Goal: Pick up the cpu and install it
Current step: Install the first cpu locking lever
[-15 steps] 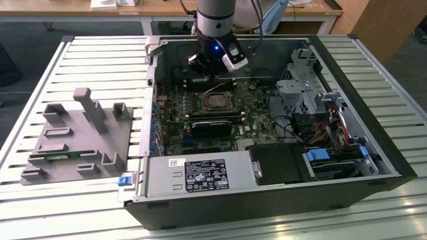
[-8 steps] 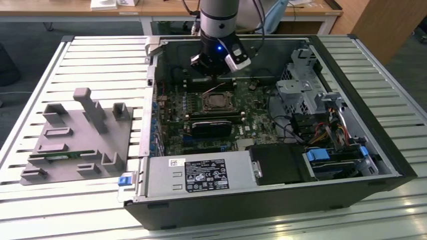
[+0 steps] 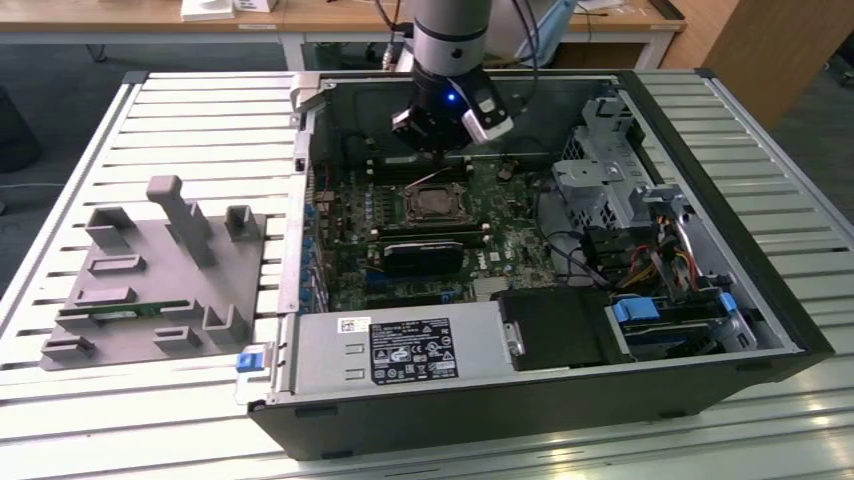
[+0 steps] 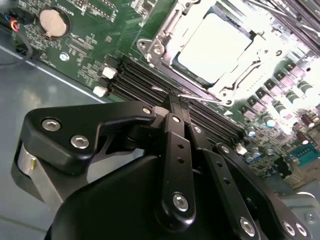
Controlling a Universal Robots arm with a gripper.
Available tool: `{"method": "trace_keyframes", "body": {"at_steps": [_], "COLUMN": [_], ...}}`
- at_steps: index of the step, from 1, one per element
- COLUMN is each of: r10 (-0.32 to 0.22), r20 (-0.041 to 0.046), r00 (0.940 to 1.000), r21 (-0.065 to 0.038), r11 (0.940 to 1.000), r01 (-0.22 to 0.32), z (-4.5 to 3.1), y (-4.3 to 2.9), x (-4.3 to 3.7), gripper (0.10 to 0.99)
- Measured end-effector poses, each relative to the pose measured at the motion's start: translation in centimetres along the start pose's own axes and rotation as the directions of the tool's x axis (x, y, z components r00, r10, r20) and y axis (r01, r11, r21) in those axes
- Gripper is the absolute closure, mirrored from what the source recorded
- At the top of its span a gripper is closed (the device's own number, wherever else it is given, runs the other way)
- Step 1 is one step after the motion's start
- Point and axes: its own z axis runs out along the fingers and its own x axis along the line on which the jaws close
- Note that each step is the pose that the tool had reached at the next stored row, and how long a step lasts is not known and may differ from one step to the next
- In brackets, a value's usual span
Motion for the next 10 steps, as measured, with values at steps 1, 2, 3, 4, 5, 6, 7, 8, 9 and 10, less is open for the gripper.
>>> {"method": "trace_keyframes", "body": {"at_steps": [1,2,3,4,5,6,7,8,9,10], "r10": [0.0,0.001,0.001,0.002,0.002,0.002,0.002,0.002,0.002,0.002], "r20": [0.0,0.0,0.0001,0.0001,0.0001,0.0002,0.0002,0.0002,0.0002,0.0002], "r00": [1.0,1.0,1.0,1.0,1.0,1.0,1.0,1.0,1.0,1.0], "r21": [0.0,0.0,0.0,0.0,0.0,0.0,0.0,0.0,0.0,0.0], "r11": [1.0,1.0,1.0,1.0,1.0,1.0,1.0,1.0,1.0,1.0], "r01": [0.0,-0.001,-0.001,-0.002,-0.002,-0.002,-0.002,-0.002,-0.002,-0.002], "z": [0.06,0.12,0.2,0.31,0.46,0.6,0.75,0.87,0.99,1.1], "y": [-0.01,-0.02,-0.03,-0.05,-0.07,-0.09,-0.1,-0.12,-0.14,-0.15], "x": [-0.09,-0.15,-0.2,-0.22,-0.23,-0.26,-0.29,-0.33,-0.4,-0.47], "gripper": [0.98,0.98,0.98,0.98,0.98,0.98,0.98,0.98,0.98,0.98]}}
